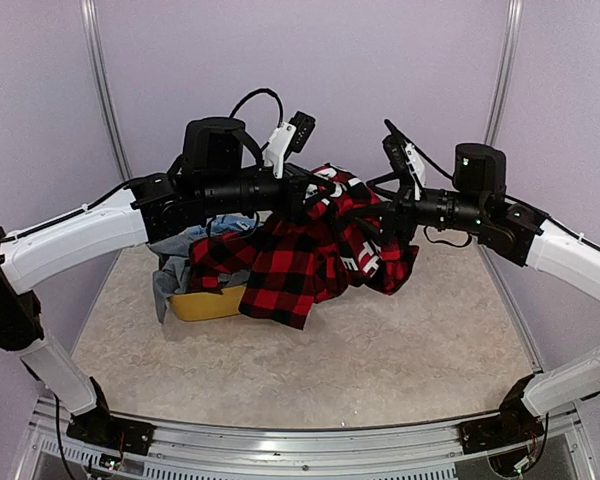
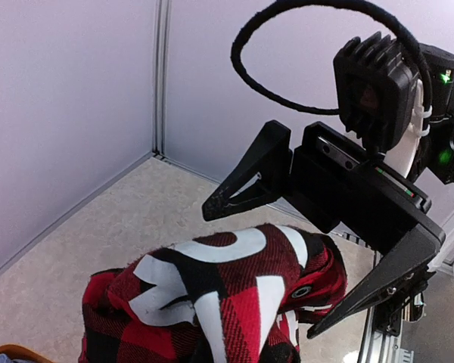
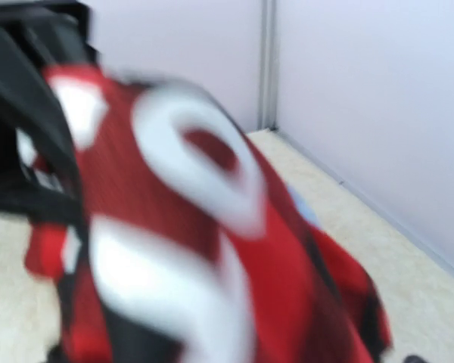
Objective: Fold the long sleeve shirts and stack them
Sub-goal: Pass from the left arm to the right, then place the crumpled shirt at the center of the board.
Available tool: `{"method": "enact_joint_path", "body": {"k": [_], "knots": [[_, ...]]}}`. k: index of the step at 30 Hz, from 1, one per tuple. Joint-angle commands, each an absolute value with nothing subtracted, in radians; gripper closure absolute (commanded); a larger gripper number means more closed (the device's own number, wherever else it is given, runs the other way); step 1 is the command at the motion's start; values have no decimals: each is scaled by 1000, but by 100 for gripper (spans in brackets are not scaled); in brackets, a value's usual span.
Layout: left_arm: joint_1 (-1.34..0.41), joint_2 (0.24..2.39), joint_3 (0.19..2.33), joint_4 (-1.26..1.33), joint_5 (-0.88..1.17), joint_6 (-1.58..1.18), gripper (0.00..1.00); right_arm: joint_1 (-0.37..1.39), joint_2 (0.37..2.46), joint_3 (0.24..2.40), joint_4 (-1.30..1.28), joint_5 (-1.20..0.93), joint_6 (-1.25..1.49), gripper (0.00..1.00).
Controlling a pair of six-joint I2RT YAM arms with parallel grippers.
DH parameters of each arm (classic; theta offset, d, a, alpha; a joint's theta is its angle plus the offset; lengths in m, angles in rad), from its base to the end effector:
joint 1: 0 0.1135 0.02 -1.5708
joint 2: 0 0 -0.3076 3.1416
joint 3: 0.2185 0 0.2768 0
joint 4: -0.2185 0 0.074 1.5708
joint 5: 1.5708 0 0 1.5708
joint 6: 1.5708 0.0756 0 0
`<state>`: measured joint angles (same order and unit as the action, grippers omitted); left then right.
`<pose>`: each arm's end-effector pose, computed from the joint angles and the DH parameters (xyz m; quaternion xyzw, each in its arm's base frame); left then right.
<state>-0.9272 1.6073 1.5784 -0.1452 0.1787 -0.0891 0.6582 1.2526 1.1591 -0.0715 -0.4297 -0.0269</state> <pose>0.2588 -0.3674 0.4474 0.3628 0.6735 -0.3713 0.5262 0.2491 0.2324 0.4167 -0.3802 0.6558 0.3507 0.5499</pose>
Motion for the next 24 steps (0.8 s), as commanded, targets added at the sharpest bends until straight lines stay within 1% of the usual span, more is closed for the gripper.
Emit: {"method": "enact_joint_path", "body": {"k": [1,2,3,4,5,7,9,11,12,13,14,18,21,24], "knots": [[-937,1644,1608,-55,325,-117,100,675,1312,1166,-134,-475,-88,21],[-936,1648,1604,-49,332,-122,100,675,1325,1174,-136,-480,-87,37],[-935,1648,1596,-44,329,-124,100,674,1336,1181,-137,-460,-79,69],[-932,1644,1584,-39,322,-124,98,674,1344,1188,-145,-413,-64,98],[-925,1636,1570,-32,310,-128,91,671,1349,1195,-156,-338,-52,100],[-900,1609,1523,-11,283,-156,70,653,1342,1209,-192,-204,-30,100],[-866,1568,1463,-8,246,-182,51,604,1320,1238,-254,-120,-8,100],[-831,1511,1393,24,195,-203,23,555,1277,1274,-322,-40,-3,100],[-818,1475,1355,28,162,-208,11,536,1250,1294,-347,14,-3,100],[-805,1448,1320,29,123,-210,3,524,1220,1307,-369,61,-4,100],[-792,1403,1284,27,93,-207,1,518,1193,1317,-386,99,-12,100],[-766,1302,1175,-45,-63,-176,1,514,1135,1351,-444,187,-19,100],[-764,1272,1126,-144,-144,-157,1,513,1147,1353,-481,198,-7,100],[-765,1269,1078,-208,-152,-149,2,514,1179,1316,-484,149,26,100]]}}
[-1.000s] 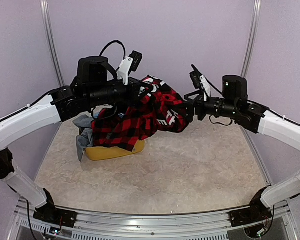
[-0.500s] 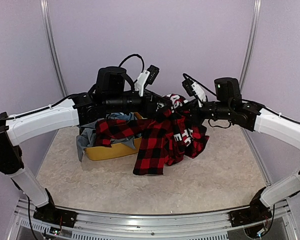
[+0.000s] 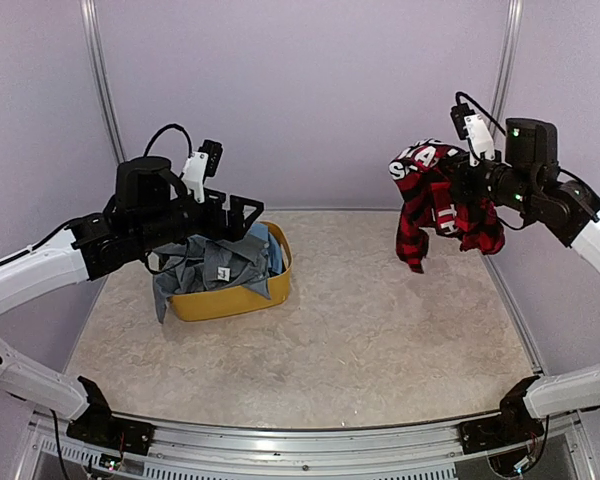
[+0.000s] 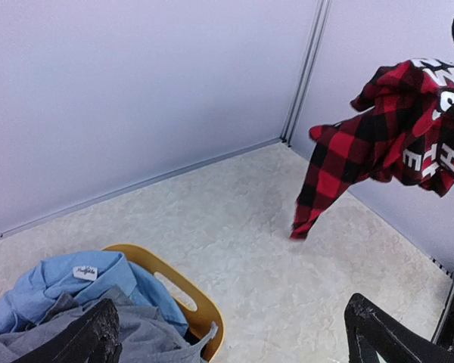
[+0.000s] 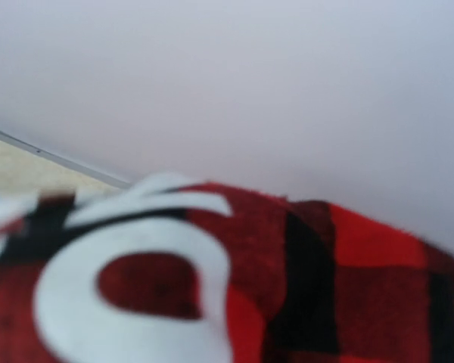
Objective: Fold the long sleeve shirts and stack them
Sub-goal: Place the crumpled shirt at the center of the board, then move the bin to the corner of the board.
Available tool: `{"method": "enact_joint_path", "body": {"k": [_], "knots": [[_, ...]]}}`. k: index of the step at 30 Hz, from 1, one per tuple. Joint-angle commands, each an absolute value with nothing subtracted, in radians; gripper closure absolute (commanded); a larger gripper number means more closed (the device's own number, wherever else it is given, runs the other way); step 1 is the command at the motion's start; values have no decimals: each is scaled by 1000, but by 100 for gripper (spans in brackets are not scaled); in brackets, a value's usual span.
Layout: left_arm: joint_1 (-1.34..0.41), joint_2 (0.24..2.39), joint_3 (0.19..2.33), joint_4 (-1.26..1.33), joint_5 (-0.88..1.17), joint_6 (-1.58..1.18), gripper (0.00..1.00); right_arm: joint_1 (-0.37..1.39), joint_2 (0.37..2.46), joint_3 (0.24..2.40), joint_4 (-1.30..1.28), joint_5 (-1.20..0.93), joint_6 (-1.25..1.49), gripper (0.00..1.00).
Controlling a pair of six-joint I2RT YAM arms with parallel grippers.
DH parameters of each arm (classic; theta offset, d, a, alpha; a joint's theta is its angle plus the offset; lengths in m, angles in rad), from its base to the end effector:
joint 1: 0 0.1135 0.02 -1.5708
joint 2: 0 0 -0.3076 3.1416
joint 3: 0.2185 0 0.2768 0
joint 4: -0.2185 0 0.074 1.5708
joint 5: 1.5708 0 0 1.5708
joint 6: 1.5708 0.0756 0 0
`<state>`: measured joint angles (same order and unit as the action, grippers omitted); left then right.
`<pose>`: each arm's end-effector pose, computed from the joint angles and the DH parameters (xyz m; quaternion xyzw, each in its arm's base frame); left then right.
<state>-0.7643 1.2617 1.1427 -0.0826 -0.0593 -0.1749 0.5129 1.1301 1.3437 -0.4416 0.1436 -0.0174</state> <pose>0.2545 -0.2378 0.4041 0.2070 0.7464 -0.2656 0.5741 0.2537 0.1305 0.4740 -0.1616 0.7653 0.0977 0.6153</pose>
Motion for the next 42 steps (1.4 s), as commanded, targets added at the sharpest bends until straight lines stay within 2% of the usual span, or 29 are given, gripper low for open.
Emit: {"method": "enact_joint_path", "body": {"k": [1,9,11,12,13,14,16,18,19,24,28,30,34,42], "knots": [[-766,1271,1067,-216,-148,-150,3,513,1192,1299,-480,125,38,100],[-772,1422,1102,-310,-124,-120,15,513,1307,1195,-401,-136,112,96],[-767,1504,1134,-342,-172,-119,18,513,1320,1194,-401,-152,115,89],[-766,1533,1152,-365,-205,-117,20,514,1325,1196,-408,-150,118,80],[-765,1571,1174,-387,-237,-116,20,515,1330,1199,-419,-148,117,63],[-764,1600,1191,-404,-264,-114,19,513,1333,1199,-430,-145,117,51],[-769,1659,1230,-429,-327,-114,13,512,1333,1195,-446,-141,117,25],[-786,1676,1247,-412,-357,-104,8,512,1321,1183,-456,-141,115,6],[-800,1656,1244,-380,-364,-91,6,512,1312,1175,-458,-146,111,1],[-883,1503,1220,-227,-317,-17,1,512,1272,1145,-448,-199,106,1],[-914,1507,1276,-269,-214,45,1,511,1264,1126,-426,-220,118,0],[-925,1562,1315,-327,-213,84,5,512,1267,1120,-413,-235,123,1],[-925,1700,1397,-445,-275,122,19,512,1278,1109,-399,-249,129,1],[-911,1801,1402,-537,-333,130,29,512,1281,1069,-373,-264,136,2]]}}
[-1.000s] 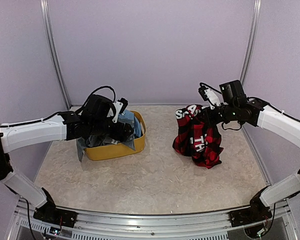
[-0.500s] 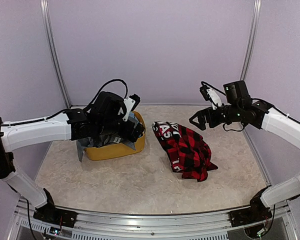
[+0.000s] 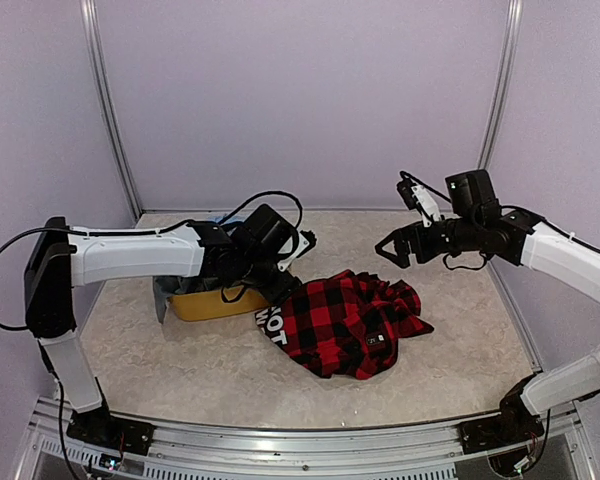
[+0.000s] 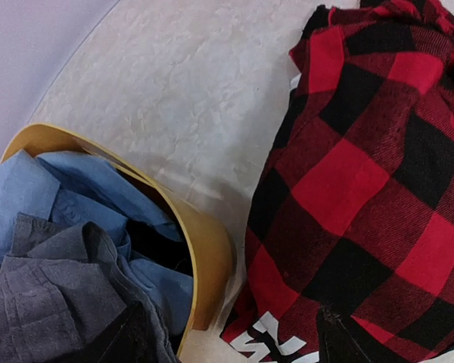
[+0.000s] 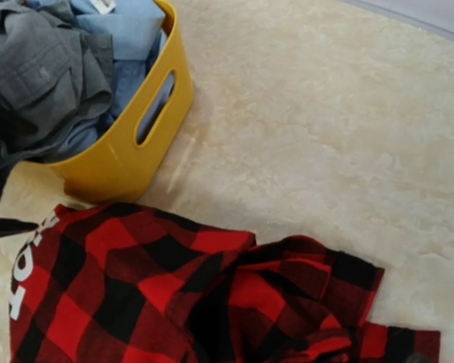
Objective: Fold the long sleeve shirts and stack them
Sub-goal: Move the bin to the corner of the board.
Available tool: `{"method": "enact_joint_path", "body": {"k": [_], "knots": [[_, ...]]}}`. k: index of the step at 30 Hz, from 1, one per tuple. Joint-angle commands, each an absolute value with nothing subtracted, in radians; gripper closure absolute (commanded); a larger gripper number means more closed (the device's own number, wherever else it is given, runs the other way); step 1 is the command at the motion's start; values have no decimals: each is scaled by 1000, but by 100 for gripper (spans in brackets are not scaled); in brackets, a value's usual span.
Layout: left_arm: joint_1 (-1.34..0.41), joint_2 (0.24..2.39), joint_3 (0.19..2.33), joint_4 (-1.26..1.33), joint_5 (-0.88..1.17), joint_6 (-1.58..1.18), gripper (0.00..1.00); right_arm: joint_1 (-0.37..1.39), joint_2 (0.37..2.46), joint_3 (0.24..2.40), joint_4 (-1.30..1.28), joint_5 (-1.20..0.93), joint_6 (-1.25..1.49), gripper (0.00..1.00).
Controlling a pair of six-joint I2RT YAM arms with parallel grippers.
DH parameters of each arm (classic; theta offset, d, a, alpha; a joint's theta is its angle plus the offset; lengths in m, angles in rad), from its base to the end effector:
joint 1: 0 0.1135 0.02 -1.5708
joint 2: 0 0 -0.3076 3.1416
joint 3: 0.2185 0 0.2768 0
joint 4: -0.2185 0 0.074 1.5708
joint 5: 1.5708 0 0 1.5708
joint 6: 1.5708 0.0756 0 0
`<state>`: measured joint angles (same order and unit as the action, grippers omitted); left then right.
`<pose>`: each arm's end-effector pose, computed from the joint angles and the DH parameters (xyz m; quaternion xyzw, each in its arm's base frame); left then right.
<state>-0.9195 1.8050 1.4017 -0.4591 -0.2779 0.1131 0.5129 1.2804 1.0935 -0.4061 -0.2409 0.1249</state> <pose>0.2947 -0.3524 0.2504 0.4168 0.8315 -0.0153 0.3669 0.2794 0.1781 0.3346 -0.2243 0.8491 0.2469 0.4095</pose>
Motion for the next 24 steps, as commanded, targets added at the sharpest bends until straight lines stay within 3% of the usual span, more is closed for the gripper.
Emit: {"method": "enact_joint_path", "body": {"k": [1,6,11,18,24], "knots": [[-911,1804,1394,-548,-353,126,29,512,1283,1065,-371,-268,136,2],[-888,1784,1312,-579,-476,125,31,512,1286,1036,-336,-305,144,2],[-836,1768,1234,-599,-493,163,44,512,1313,1017,-300,-342,160,3],[-819,1700,1167,-553,-504,382,56,512,1337,994,-251,-377,172,5],[-699,1701,1174,-527,-475,553,59,512,1345,982,-230,-401,175,5]]}}
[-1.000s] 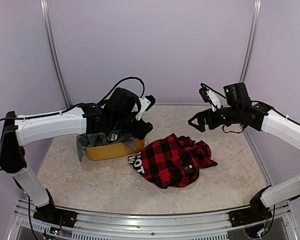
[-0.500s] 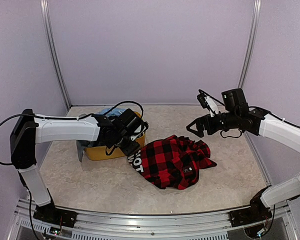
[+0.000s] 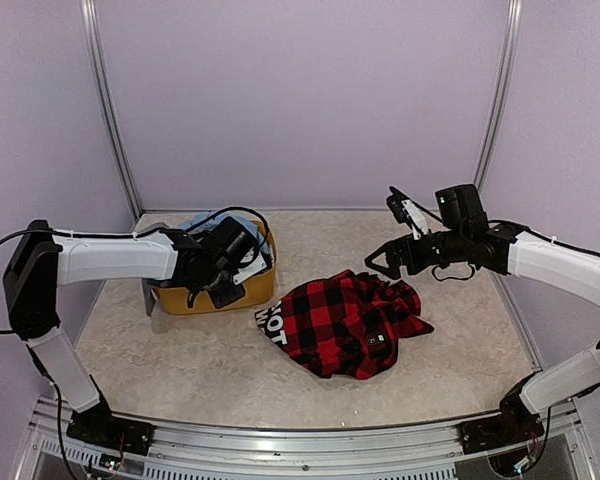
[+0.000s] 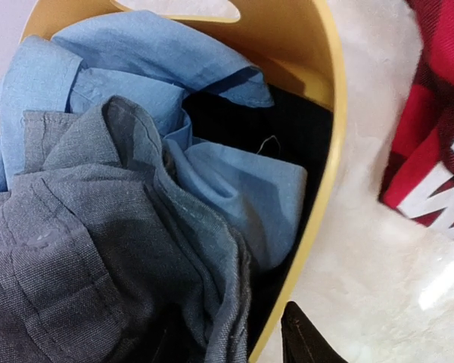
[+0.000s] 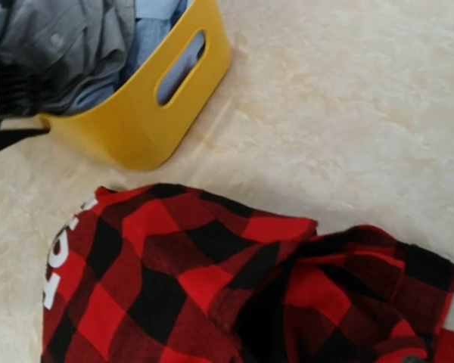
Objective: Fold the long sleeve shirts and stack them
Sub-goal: Move the bin to the corner of the board.
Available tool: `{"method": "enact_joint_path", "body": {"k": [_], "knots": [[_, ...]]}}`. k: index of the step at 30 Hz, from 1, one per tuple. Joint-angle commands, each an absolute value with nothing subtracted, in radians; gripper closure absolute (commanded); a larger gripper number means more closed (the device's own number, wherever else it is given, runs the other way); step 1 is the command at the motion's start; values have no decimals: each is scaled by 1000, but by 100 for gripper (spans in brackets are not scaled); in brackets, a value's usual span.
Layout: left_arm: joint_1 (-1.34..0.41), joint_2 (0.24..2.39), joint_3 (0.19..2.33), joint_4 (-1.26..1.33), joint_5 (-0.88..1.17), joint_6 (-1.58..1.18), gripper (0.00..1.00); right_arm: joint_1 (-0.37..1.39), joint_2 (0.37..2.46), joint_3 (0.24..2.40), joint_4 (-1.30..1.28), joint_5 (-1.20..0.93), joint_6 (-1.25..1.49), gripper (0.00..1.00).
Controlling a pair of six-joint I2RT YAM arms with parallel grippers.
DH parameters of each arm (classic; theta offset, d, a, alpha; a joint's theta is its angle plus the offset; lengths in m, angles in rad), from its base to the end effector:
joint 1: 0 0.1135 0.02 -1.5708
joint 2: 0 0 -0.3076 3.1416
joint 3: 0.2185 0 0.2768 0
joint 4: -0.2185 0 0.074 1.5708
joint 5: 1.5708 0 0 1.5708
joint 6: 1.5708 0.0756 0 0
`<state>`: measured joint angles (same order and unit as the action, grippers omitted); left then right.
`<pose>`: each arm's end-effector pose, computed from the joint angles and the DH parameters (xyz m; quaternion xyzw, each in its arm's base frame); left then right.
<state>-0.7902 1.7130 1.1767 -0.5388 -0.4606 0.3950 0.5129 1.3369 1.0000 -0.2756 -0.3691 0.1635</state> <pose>0.3011 -0.2562 0.2068 0.4807 0.8142 0.1701 0.2776 0.2844 0.1915 0.2969 -0.2349 0.8443 0.3040 0.3735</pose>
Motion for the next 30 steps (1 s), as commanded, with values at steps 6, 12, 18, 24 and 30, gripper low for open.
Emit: {"method": "enact_joint_path", "body": {"k": [6,12,18,24,30], "knots": [[-601,1702,1105,-375,-456,790,59,512,1349,983,-219,-402,167,5],[-494,1742,1089,-206,-378,993,56,512,1359,982,-196,-430,167,5],[-390,1837,1170,-146,-306,1121,51,512,1361,957,-172,-454,178,5],[-342,1869,1174,-50,-313,1143,43,512,1355,942,-153,-475,201,6],[-406,1652,1062,32,-229,989,31,512,1369,937,-138,-483,206,6]]}}
